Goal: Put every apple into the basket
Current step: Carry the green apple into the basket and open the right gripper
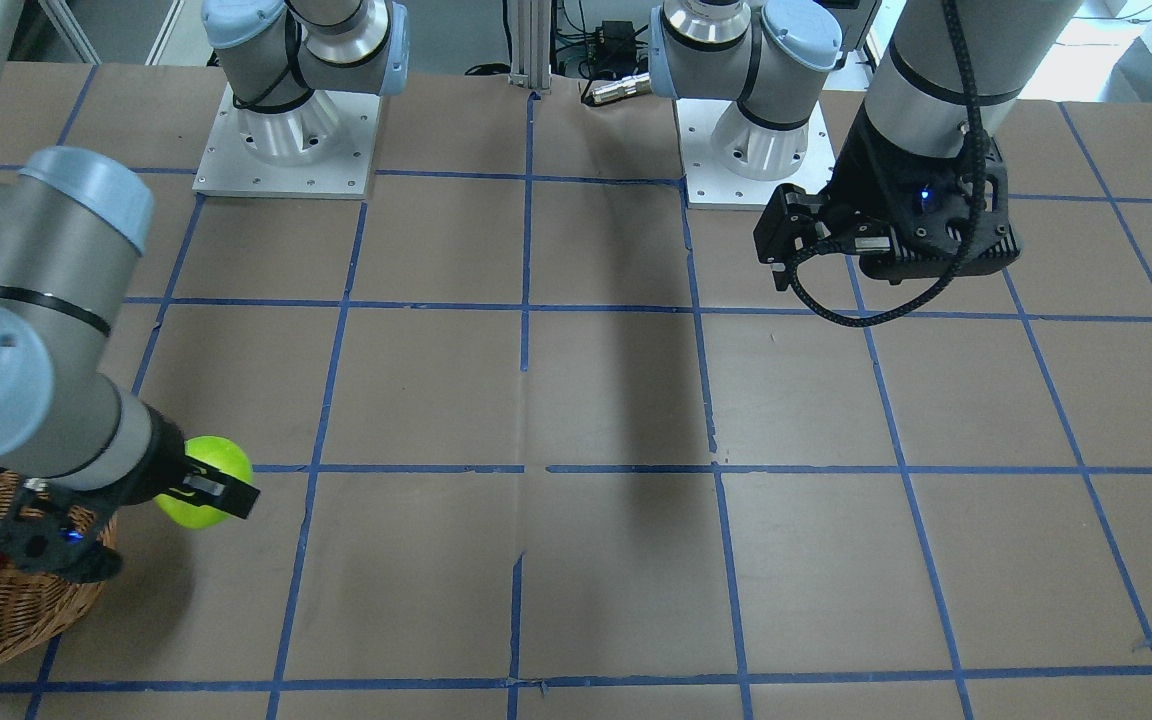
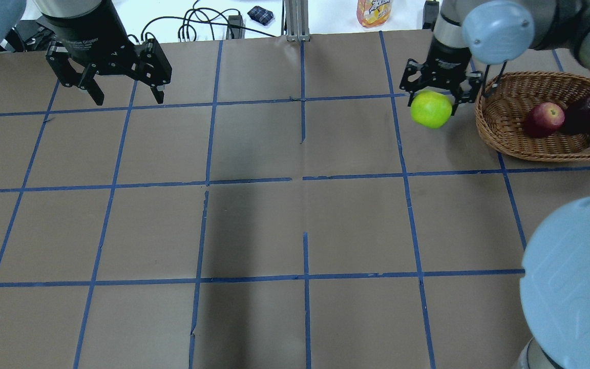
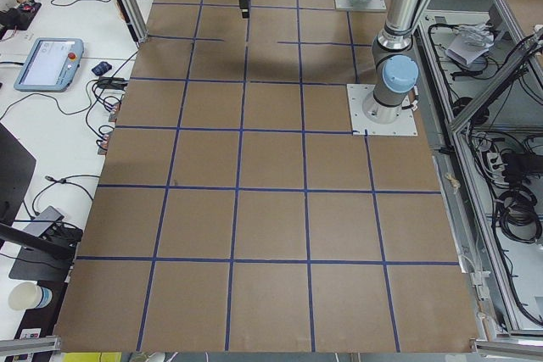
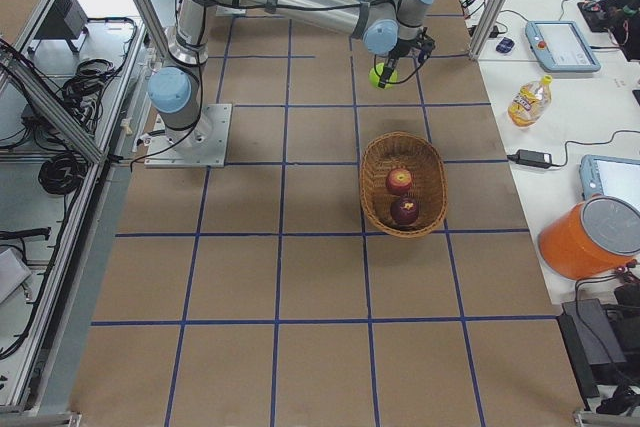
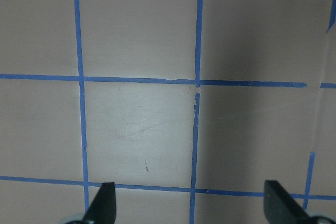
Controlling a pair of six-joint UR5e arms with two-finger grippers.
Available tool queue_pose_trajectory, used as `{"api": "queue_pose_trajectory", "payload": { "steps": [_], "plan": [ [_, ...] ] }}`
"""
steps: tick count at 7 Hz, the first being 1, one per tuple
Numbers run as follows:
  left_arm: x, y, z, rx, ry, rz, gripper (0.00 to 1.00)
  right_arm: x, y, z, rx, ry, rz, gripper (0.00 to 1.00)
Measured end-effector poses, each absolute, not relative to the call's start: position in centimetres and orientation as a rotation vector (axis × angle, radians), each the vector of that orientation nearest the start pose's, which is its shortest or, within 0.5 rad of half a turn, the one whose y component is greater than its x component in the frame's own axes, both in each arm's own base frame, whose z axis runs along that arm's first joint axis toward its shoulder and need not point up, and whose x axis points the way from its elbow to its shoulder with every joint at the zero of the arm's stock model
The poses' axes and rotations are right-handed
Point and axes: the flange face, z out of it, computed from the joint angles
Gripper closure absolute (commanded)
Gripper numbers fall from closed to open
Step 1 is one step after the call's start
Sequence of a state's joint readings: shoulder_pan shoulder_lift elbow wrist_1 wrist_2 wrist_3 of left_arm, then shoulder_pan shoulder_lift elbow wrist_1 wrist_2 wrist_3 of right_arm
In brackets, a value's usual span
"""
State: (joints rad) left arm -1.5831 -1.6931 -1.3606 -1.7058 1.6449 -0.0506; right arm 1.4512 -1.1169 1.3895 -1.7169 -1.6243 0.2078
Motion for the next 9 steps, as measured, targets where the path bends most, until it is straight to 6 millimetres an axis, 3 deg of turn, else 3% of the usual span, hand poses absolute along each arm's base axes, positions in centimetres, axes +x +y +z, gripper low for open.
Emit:
{"api": "queue_pose_trajectory", "payload": {
  "steps": [2,3,4,5,6,7,9],
  "plan": [
    [-13.3,-53.5,51.3,-0.054,3.064,0.081,0.00,-7.0,-66.2,33.0,0.332,3.261,0.163,1.00],
    [-13.3,-53.4,51.2,-0.053,3.063,0.085,0.00,-10.0,-65.9,32.3,0.301,3.271,0.163,1.00],
    [-13.3,-53.4,51.2,-0.053,3.063,0.086,0.00,-11.3,-66.0,31.4,0.260,3.279,0.160,1.00],
    [-13.3,-53.4,51.2,-0.053,3.063,0.085,0.00,-12.0,-66.4,30.4,0.227,3.284,0.148,0.86],
    [-13.2,-53.4,51.1,-0.055,3.063,0.086,0.00,-12.2,-66.9,29.1,0.216,3.282,0.138,0.22],
    [-13.2,-53.4,51.1,-0.056,3.063,0.085,0.00,-12.5,-67.6,28.3,0.214,3.290,0.088,0.00],
    [-13.2,-53.4,51.2,-0.058,3.064,0.083,0.00,-13.0,-68.7,27.3,0.225,3.310,-0.025,0.00]
  ]
}}
